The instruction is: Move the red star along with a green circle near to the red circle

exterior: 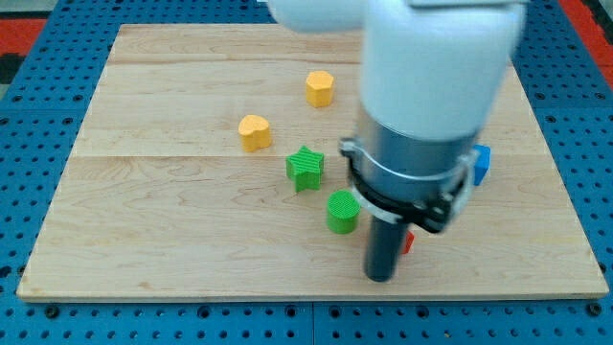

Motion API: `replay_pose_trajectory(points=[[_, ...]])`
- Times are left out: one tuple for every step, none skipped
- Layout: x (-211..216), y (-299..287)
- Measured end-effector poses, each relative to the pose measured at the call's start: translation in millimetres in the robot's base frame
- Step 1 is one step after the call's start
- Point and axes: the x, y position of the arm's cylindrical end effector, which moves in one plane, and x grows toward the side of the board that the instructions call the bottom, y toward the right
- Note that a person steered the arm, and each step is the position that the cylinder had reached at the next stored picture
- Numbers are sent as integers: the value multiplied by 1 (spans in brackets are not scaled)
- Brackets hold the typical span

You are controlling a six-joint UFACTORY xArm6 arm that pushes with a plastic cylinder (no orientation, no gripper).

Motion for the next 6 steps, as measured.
replay_pose_trajectory(points=[[-1,19],[-24,17],[-46,10],[-63,4],[-72,-1],[-31,4]])
